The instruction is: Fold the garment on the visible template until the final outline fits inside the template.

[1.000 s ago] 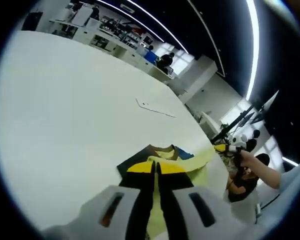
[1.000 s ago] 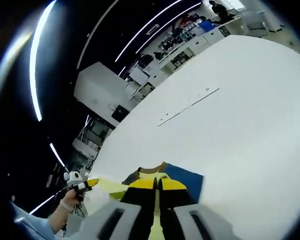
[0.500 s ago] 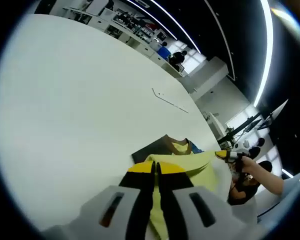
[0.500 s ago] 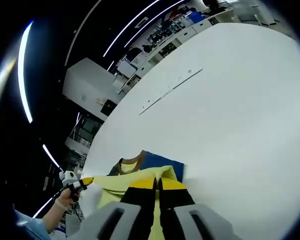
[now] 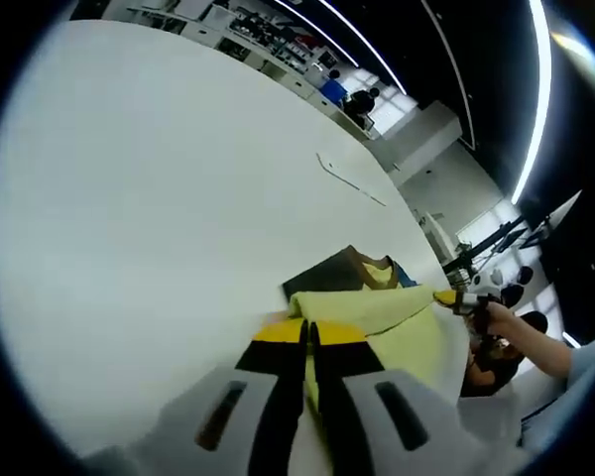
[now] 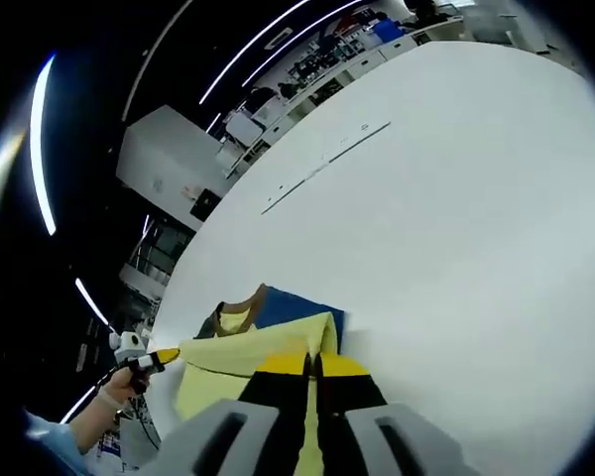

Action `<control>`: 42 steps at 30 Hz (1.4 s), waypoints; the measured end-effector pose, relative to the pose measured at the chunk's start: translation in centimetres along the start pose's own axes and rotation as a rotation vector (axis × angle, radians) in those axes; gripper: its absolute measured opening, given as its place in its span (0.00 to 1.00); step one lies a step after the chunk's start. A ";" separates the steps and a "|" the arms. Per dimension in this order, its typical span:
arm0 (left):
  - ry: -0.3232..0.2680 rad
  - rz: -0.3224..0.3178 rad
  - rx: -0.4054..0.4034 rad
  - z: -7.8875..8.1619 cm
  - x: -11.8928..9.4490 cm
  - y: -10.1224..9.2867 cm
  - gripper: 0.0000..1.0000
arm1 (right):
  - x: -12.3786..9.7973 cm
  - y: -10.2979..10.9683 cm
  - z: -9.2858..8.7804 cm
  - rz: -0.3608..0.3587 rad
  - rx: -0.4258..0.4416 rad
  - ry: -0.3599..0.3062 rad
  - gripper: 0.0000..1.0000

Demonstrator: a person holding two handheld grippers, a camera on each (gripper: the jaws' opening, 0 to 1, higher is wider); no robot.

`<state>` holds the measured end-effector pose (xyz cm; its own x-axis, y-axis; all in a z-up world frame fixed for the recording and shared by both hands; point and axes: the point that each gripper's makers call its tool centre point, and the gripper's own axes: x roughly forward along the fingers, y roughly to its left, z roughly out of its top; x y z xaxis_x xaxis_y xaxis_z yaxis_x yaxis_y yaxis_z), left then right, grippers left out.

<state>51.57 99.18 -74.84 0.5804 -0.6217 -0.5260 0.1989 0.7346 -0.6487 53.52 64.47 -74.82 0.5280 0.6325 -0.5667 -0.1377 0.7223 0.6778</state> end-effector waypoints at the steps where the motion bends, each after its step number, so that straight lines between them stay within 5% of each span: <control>1: 0.001 0.002 0.004 0.0 0.1 0.0 0.00 | 0.0 0.0 0.0 -0.001 -0.001 0.001 0.00; 15: 0.017 -0.036 0.025 -0.2 0.2 -0.1 0.01 | -0.1 0.5 0.0 0.045 -0.080 0.001 0.00; 22: 0.072 -0.064 0.152 -1.4 0.2 -1.2 0.31 | -0.4 1.2 -0.4 0.076 -0.164 0.024 0.23; 31: 0.063 -0.111 0.262 -1.3 0.1 -2.8 0.63 | -0.6 3.2 -1.1 0.143 -0.301 0.009 0.56; 42: 0.087 -0.196 0.300 -2.3 0.1 -5.2 0.71 | -1.0 3.1 -1.7 0.138 -0.380 0.021 0.79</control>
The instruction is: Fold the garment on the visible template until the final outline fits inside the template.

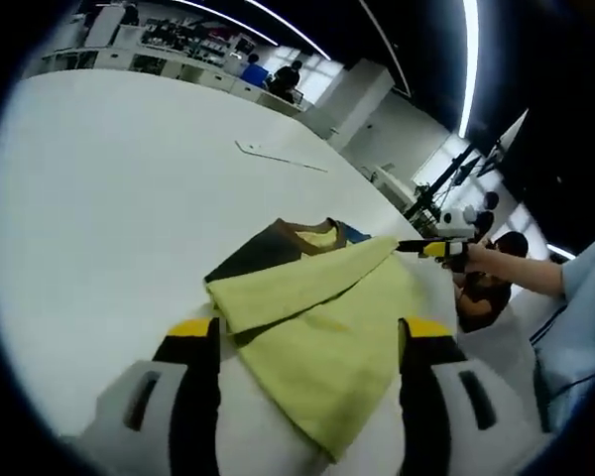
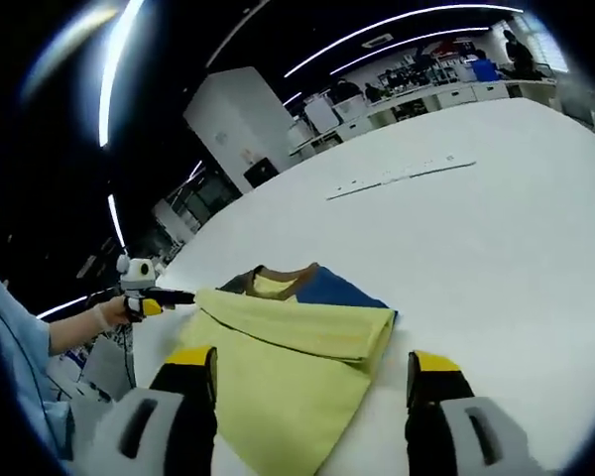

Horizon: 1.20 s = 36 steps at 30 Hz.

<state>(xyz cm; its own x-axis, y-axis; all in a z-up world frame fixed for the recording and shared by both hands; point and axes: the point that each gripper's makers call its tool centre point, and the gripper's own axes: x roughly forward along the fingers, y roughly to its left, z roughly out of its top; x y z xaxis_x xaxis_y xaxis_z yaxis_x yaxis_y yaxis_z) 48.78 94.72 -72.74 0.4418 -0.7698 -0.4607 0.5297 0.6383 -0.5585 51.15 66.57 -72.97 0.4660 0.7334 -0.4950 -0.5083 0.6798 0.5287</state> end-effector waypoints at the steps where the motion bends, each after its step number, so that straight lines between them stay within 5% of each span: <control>1: 0.001 -0.001 0.002 0.0 0.0 0.0 0.71 | 0.0 0.1 -0.1 0.003 -0.003 0.004 0.79; 16: 0.001 -0.032 0.017 0.5 1.3 -0.8 0.70 | 1.6 1.6 0.1 0.048 -0.035 0.015 0.77; 24: -0.026 -0.038 0.023 1.9 2.5 -0.9 0.71 | 3.1 2.6 2.6 0.084 -0.035 -0.025 0.74; 36: -0.041 0.037 -0.013 2.4 2.9 1.6 0.76 | 4.4 0.1 3.0 0.001 -0.048 -0.013 0.74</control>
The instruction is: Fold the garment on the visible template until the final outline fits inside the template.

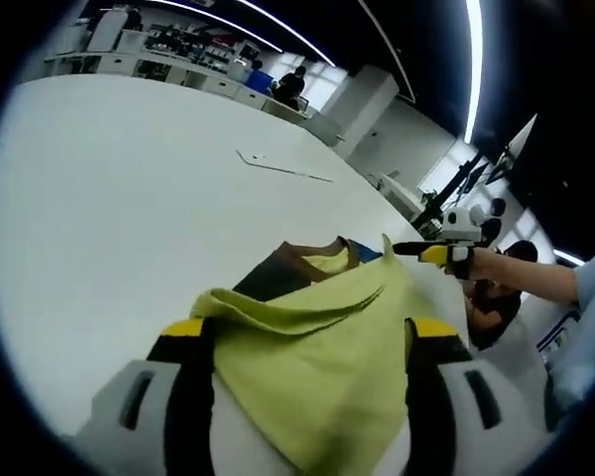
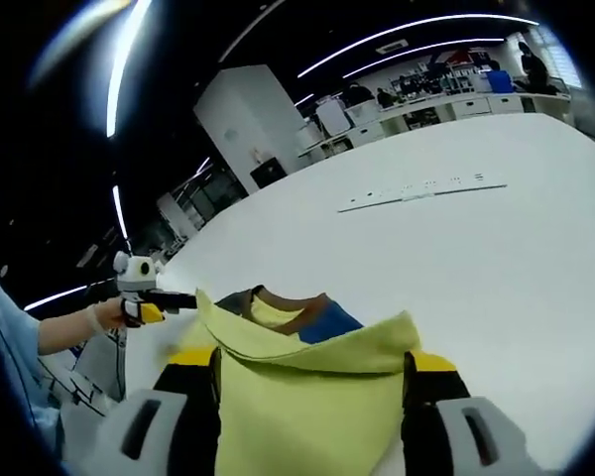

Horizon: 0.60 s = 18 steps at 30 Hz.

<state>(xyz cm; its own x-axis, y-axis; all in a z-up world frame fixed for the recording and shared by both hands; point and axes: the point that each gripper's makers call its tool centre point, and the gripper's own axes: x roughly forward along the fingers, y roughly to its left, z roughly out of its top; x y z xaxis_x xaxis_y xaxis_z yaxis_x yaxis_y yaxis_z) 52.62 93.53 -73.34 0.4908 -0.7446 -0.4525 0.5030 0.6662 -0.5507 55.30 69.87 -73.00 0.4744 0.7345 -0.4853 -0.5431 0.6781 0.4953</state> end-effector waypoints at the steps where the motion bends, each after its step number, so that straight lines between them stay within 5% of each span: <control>1: -0.001 0.002 -0.003 0.0 0.0 0.1 0.76 | 0.0 -0.1 -0.1 -0.003 -0.003 0.005 0.74; 18: -0.028 0.017 -0.002 1.1 0.1 0.3 0.80 | -0.9 -0.7 0.6 -0.034 -0.025 -0.017 0.75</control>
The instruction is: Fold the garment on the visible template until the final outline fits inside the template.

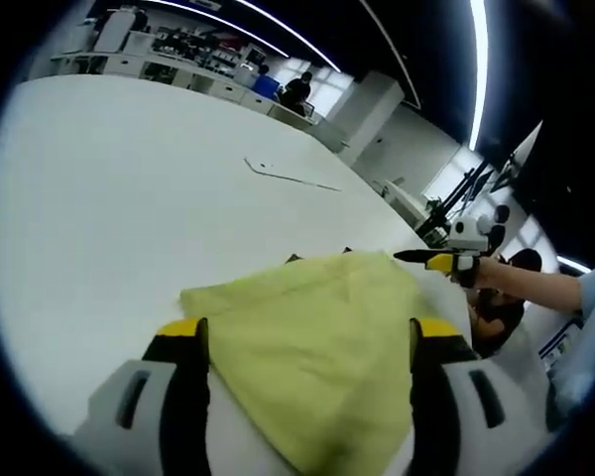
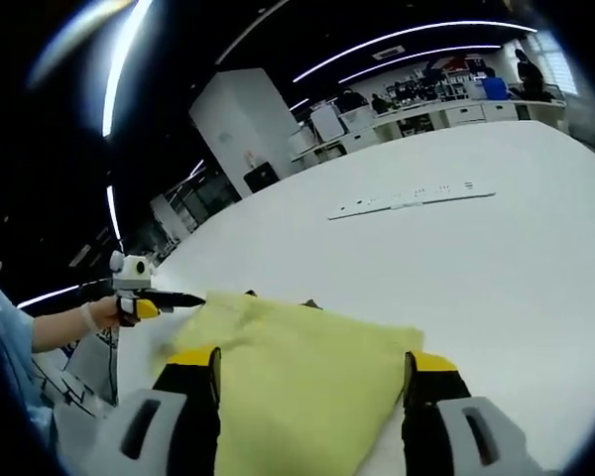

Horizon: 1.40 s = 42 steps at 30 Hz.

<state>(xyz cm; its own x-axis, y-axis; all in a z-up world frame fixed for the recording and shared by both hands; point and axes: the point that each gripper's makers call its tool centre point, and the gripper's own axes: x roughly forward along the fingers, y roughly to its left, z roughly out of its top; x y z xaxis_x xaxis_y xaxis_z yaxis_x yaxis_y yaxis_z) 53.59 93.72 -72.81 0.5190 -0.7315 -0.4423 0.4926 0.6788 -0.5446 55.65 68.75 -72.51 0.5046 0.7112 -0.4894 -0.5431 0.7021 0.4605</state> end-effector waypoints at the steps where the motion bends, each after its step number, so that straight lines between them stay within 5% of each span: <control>1: 0.000 0.001 0.004 0.0 -0.2 -0.1 0.79 | -0.1 0.1 -0.2 -0.001 -0.007 0.007 0.75; 29: 0.019 0.002 0.081 -4.9 -7.8 -3.6 0.63 | -8.4 2.4 -4.7 -0.011 -0.044 0.029 0.75; 42: 0.092 0.017 0.169 -8.1 -9.6 -4.3 0.59 | -10.5 3.2 -7.9 -0.016 -0.038 0.047 0.75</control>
<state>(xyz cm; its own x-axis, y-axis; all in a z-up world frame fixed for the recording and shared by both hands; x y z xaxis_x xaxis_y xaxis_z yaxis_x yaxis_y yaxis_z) 40.83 97.30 -71.97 0.4663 -0.7172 -0.5179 0.5985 0.6869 -0.4123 43.29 63.24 -71.75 0.4821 0.6968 -0.5310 -0.5605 0.7112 0.4243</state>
